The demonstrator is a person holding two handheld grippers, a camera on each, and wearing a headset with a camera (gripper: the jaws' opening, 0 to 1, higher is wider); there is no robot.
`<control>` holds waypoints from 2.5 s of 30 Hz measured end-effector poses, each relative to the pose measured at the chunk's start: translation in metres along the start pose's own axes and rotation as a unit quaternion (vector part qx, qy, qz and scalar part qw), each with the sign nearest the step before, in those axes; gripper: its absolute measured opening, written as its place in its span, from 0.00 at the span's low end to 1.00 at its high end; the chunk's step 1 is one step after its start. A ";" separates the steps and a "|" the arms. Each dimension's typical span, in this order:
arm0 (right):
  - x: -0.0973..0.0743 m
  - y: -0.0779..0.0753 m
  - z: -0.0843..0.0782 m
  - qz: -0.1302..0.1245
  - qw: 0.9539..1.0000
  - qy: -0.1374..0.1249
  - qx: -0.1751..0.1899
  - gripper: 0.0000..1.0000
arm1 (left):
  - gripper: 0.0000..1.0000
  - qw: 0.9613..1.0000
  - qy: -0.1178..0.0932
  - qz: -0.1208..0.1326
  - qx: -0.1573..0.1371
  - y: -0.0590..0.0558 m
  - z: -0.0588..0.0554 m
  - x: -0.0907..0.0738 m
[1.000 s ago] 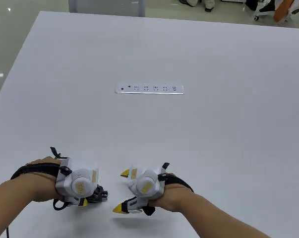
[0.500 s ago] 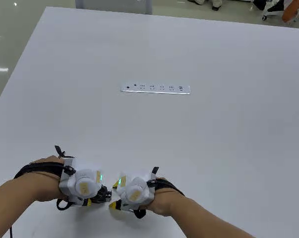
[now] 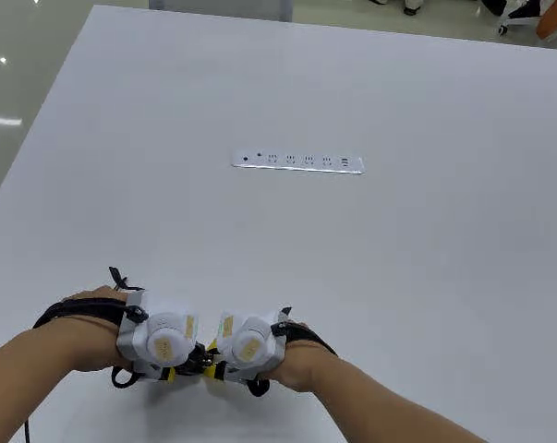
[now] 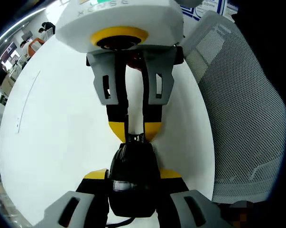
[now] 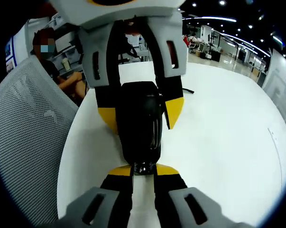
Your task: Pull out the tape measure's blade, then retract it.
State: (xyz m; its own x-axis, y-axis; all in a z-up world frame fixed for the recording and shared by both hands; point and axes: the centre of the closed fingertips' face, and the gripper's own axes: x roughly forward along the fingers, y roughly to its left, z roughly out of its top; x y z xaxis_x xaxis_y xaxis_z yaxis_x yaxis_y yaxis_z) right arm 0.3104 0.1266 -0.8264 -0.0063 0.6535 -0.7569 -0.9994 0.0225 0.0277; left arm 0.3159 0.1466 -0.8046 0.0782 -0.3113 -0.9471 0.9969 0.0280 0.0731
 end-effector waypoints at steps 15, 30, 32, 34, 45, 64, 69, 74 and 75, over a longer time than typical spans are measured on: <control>-0.007 0.000 -0.007 0.005 1.000 -0.007 -0.009 0.12 | 0.35 1.000 -0.002 -0.001 -0.004 0.000 0.000 0.000; -0.003 0.000 -0.002 0.002 1.000 0.008 -0.025 0.17 | 0.35 1.000 -0.001 -0.002 -0.009 0.001 0.000 0.000; 0.000 0.000 0.002 0.001 1.000 0.002 -0.027 0.16 | 0.35 1.000 -0.002 -0.001 -0.009 0.001 0.000 0.000; -0.001 -0.002 0.000 0.006 1.000 -0.003 -0.014 0.15 | 0.35 1.000 -0.002 0.000 -0.011 0.001 0.000 0.000; -0.004 -0.001 -0.003 0.009 1.000 -0.010 0.003 0.13 | 0.35 1.000 -0.006 0.001 -0.014 0.001 -0.001 -0.002; -0.011 -0.002 -0.013 0.005 1.000 -0.007 0.012 0.14 | 0.35 1.000 -0.006 -0.001 -0.017 0.001 -0.001 -0.001; -0.012 -0.002 -0.014 0.004 1.000 -0.005 0.012 0.14 | 0.35 1.000 -0.006 0.000 -0.018 0.001 -0.001 -0.001; -0.014 -0.003 -0.016 0.005 1.000 -0.005 0.016 0.14 | 0.35 1.000 -0.006 0.000 -0.018 0.001 -0.001 0.000; -0.014 -0.003 -0.016 0.004 1.000 -0.006 0.017 0.14 | 0.35 1.000 -0.006 0.001 -0.019 0.001 -0.001 0.000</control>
State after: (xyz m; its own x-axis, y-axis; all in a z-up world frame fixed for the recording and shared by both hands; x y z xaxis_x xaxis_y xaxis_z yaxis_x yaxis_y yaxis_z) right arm 0.3128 0.1054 -0.8264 -0.0144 0.6623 -0.7491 -0.9975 0.0424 0.0567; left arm 0.3172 0.1481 -0.8045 0.0796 -0.3221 -0.9434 0.9960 0.0640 0.0622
